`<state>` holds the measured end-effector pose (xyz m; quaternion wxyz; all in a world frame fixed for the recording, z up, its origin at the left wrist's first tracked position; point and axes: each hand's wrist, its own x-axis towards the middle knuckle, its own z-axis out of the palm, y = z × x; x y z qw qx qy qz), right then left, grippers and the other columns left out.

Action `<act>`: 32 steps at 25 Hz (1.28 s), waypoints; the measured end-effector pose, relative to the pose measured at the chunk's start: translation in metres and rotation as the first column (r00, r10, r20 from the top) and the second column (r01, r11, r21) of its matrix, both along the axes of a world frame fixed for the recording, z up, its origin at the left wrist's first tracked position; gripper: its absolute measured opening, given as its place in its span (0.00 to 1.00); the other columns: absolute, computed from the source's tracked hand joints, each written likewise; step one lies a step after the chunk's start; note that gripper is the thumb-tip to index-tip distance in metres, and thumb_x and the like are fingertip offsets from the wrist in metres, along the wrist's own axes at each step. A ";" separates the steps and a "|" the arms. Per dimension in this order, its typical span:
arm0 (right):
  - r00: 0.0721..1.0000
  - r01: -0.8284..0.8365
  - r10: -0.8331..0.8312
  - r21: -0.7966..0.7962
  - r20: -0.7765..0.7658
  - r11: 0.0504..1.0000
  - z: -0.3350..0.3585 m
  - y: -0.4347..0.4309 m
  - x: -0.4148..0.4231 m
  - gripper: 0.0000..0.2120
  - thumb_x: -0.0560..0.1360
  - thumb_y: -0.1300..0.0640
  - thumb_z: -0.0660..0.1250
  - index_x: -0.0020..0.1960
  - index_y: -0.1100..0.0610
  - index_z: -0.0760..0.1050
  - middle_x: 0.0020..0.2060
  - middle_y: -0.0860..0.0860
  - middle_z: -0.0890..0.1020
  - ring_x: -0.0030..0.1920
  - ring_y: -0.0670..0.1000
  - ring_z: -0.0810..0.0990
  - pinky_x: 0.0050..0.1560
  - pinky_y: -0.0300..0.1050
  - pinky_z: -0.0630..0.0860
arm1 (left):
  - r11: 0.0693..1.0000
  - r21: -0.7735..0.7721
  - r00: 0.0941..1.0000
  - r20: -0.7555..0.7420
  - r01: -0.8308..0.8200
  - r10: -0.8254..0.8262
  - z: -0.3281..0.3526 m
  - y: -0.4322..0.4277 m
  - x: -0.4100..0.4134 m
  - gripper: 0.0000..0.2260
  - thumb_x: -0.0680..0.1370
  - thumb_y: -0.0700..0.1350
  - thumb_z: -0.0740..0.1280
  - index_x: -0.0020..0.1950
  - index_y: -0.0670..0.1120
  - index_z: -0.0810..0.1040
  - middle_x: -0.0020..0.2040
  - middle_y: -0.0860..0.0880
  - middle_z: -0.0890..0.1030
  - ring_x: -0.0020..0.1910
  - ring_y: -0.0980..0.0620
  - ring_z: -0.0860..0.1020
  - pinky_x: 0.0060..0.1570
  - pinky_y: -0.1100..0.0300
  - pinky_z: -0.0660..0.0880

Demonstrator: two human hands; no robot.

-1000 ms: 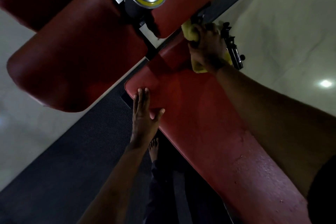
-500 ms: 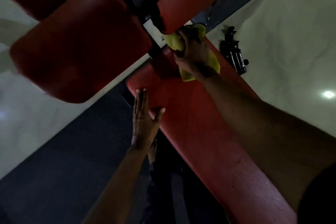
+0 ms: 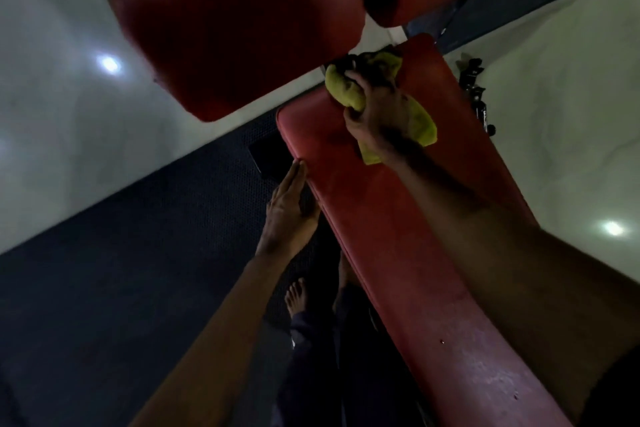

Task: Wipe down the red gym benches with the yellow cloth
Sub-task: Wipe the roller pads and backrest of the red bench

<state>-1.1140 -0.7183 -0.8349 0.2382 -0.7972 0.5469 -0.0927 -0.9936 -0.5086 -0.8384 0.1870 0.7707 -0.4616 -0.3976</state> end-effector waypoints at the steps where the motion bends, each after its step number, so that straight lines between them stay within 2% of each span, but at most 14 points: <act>1: 0.998 -0.069 0.069 0.013 0.008 0.998 0.005 0.017 0.000 0.30 0.71 0.51 0.70 0.73 0.48 0.71 0.74 0.54 0.69 0.72 0.58 0.69 0.65 0.53 0.72 | 1.000 -0.003 0.999 -0.033 -0.015 0.015 0.003 0.001 0.002 0.34 0.80 0.53 0.67 0.82 0.55 0.54 0.82 0.55 0.55 0.79 0.55 0.56 0.77 0.43 0.59; 3: 0.974 -0.228 0.228 0.029 0.002 0.973 0.011 0.048 -0.009 0.30 0.71 0.52 0.72 0.73 0.48 0.71 0.75 0.54 0.66 0.72 0.58 0.69 0.64 0.54 0.72 | 0.999 0.019 0.997 -0.076 -0.032 0.033 0.007 0.003 0.004 0.33 0.78 0.55 0.65 0.81 0.55 0.57 0.81 0.53 0.58 0.80 0.51 0.58 0.77 0.43 0.59; 5: 0.957 -0.289 0.290 0.038 -0.009 0.957 0.010 0.060 -0.016 0.30 0.71 0.52 0.72 0.73 0.48 0.72 0.75 0.54 0.66 0.71 0.59 0.70 0.64 0.55 0.72 | 0.997 0.070 0.995 -0.093 -0.015 0.021 0.009 0.012 0.006 0.32 0.80 0.52 0.66 0.82 0.53 0.57 0.82 0.52 0.57 0.80 0.49 0.57 0.77 0.43 0.57; 7: 0.966 -0.258 0.258 -0.018 -0.013 0.966 0.008 0.053 -0.008 0.30 0.71 0.51 0.71 0.73 0.47 0.72 0.74 0.53 0.67 0.71 0.60 0.70 0.64 0.57 0.74 | 0.994 0.112 0.994 -0.109 0.010 0.002 0.009 0.024 0.004 0.32 0.81 0.49 0.67 0.82 0.52 0.56 0.82 0.52 0.54 0.81 0.51 0.54 0.78 0.44 0.55; 9: 0.975 -0.212 0.207 -0.049 -0.086 0.976 0.001 0.044 0.018 0.30 0.71 0.49 0.69 0.73 0.45 0.70 0.74 0.53 0.67 0.71 0.59 0.69 0.64 0.58 0.73 | 0.992 0.128 0.992 -0.128 -0.002 0.018 0.006 0.038 0.010 0.32 0.81 0.49 0.67 0.82 0.52 0.56 0.82 0.53 0.53 0.81 0.51 0.53 0.78 0.44 0.54; 11: 0.958 -0.239 0.226 -0.053 -0.175 0.970 -0.008 0.039 0.050 0.28 0.73 0.46 0.68 0.73 0.43 0.69 0.75 0.53 0.66 0.72 0.60 0.67 0.65 0.60 0.71 | 0.988 0.146 0.990 -0.119 -0.052 0.070 0.002 0.053 0.020 0.31 0.81 0.49 0.67 0.82 0.52 0.58 0.82 0.53 0.54 0.81 0.51 0.54 0.78 0.45 0.55; 13: 0.950 -0.269 0.256 -0.056 -0.177 0.961 -0.014 0.037 0.071 0.26 0.73 0.44 0.64 0.70 0.43 0.71 0.75 0.53 0.66 0.71 0.61 0.68 0.65 0.64 0.70 | 0.983 0.160 0.989 -0.096 -0.094 0.110 0.001 0.065 0.035 0.30 0.81 0.48 0.67 0.82 0.51 0.59 0.82 0.52 0.55 0.80 0.50 0.55 0.78 0.46 0.56; 15: 0.936 -0.305 0.296 -0.020 -0.191 0.952 -0.010 0.045 0.072 0.24 0.74 0.47 0.66 0.70 0.43 0.72 0.76 0.53 0.65 0.72 0.61 0.68 0.67 0.65 0.68 | 0.980 0.169 0.990 -0.084 -0.101 0.116 0.001 0.073 0.049 0.30 0.81 0.48 0.67 0.82 0.51 0.59 0.82 0.52 0.55 0.80 0.50 0.56 0.78 0.45 0.57; 18: 0.876 -0.398 0.400 0.066 -0.269 0.915 0.006 0.085 0.048 0.27 0.73 0.56 0.72 0.70 0.44 0.74 0.77 0.53 0.64 0.74 0.62 0.64 0.70 0.65 0.65 | 0.975 0.197 0.987 -0.105 -0.100 0.123 0.006 0.068 0.060 0.30 0.82 0.48 0.66 0.82 0.52 0.58 0.82 0.53 0.55 0.80 0.49 0.55 0.78 0.44 0.56; 20: 0.845 -0.432 0.416 0.029 -0.337 0.901 0.012 0.104 0.042 0.28 0.70 0.55 0.73 0.69 0.43 0.75 0.76 0.51 0.66 0.72 0.63 0.67 0.65 0.64 0.68 | 0.978 0.173 0.984 -0.115 -0.114 0.135 0.011 0.059 0.065 0.29 0.82 0.47 0.65 0.82 0.51 0.58 0.82 0.51 0.55 0.81 0.49 0.55 0.78 0.47 0.55; 23: 0.847 -0.381 0.345 -0.011 -0.405 0.924 0.007 0.089 0.080 0.26 0.71 0.54 0.73 0.68 0.45 0.75 0.76 0.51 0.64 0.70 0.62 0.69 0.62 0.60 0.69 | 0.975 0.116 0.978 -0.064 -0.191 0.200 0.015 0.048 0.077 0.26 0.83 0.45 0.63 0.81 0.48 0.61 0.82 0.48 0.57 0.80 0.49 0.56 0.77 0.54 0.54; 26: 0.839 -0.386 0.326 -0.056 -0.436 0.921 0.003 0.087 0.102 0.26 0.70 0.55 0.72 0.67 0.48 0.76 0.76 0.52 0.65 0.68 0.62 0.70 0.60 0.59 0.69 | 0.939 0.096 0.942 -0.028 -0.331 0.335 0.019 0.050 0.089 0.22 0.84 0.44 0.60 0.79 0.47 0.65 0.80 0.47 0.61 0.78 0.47 0.61 0.76 0.53 0.59; 29: 0.828 -0.457 0.399 -0.062 -0.395 0.887 0.008 0.114 0.065 0.29 0.69 0.57 0.72 0.69 0.46 0.75 0.75 0.51 0.66 0.69 0.61 0.69 0.59 0.57 0.69 | 0.922 0.110 0.927 -0.025 -0.370 0.375 0.028 0.052 0.089 0.19 0.85 0.43 0.59 0.77 0.47 0.69 0.78 0.45 0.66 0.76 0.46 0.65 0.74 0.53 0.62; 32: 0.829 -0.471 0.436 -0.018 -0.350 0.882 0.012 0.157 0.010 0.31 0.66 0.56 0.76 0.68 0.44 0.75 0.74 0.49 0.68 0.69 0.61 0.70 0.56 0.58 0.72 | 0.930 0.086 0.932 -0.033 -0.358 0.362 0.035 0.035 0.086 0.19 0.85 0.44 0.59 0.76 0.46 0.69 0.75 0.45 0.69 0.74 0.46 0.68 0.71 0.56 0.63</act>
